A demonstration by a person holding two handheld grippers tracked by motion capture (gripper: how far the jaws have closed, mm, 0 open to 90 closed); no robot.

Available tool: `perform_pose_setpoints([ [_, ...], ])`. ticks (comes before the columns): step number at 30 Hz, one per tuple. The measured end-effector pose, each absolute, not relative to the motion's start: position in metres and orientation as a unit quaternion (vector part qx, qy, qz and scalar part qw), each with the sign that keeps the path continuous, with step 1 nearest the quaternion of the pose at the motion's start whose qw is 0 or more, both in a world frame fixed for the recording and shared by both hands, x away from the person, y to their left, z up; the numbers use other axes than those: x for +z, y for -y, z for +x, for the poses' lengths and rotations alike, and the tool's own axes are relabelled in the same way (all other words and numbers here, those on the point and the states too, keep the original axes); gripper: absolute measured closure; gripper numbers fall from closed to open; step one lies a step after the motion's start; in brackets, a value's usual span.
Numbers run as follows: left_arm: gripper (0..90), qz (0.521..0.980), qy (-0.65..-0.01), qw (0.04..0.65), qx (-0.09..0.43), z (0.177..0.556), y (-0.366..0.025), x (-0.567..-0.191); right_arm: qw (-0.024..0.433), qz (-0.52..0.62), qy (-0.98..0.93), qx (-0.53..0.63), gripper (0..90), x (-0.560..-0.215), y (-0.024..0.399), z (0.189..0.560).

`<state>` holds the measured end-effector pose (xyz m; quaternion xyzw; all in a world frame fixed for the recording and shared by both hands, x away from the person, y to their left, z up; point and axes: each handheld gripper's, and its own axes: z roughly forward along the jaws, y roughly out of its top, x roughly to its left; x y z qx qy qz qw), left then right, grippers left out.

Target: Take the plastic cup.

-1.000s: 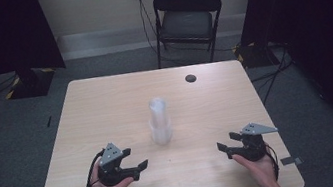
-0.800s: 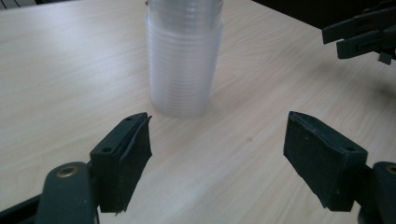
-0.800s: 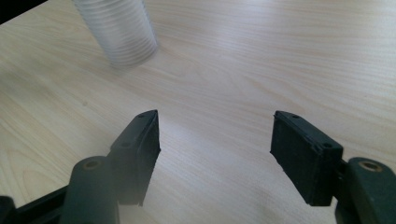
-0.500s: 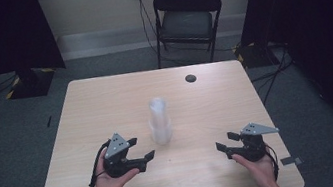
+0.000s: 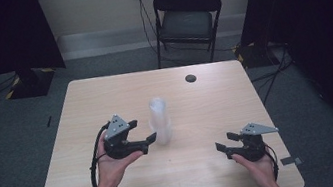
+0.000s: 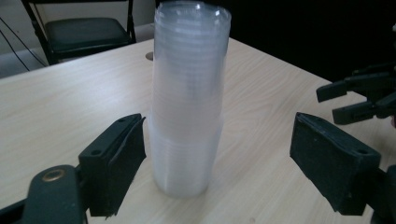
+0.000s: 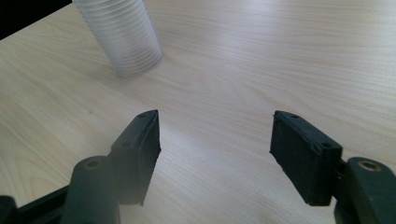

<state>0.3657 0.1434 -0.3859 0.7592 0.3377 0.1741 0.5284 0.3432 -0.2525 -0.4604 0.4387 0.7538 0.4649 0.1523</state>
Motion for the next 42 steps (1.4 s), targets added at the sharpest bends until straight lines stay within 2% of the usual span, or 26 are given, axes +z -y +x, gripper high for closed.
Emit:
perform_pose_setpoints([
  [30, 15.6, 0.751, -0.305, 0.56, 0.171, 0.396, -0.119, -0.362, 0.153, 0.439, -0.748, 0.473, 33.2, -0.459, 0.253, 0.342],
  [42, 15.6, 0.743, -0.331, 0.555, 0.174, 0.421, -0.109, -0.372, 0.145, 0.445, -0.742, 0.48, 33.3, -0.46, 0.256, 0.343],
])
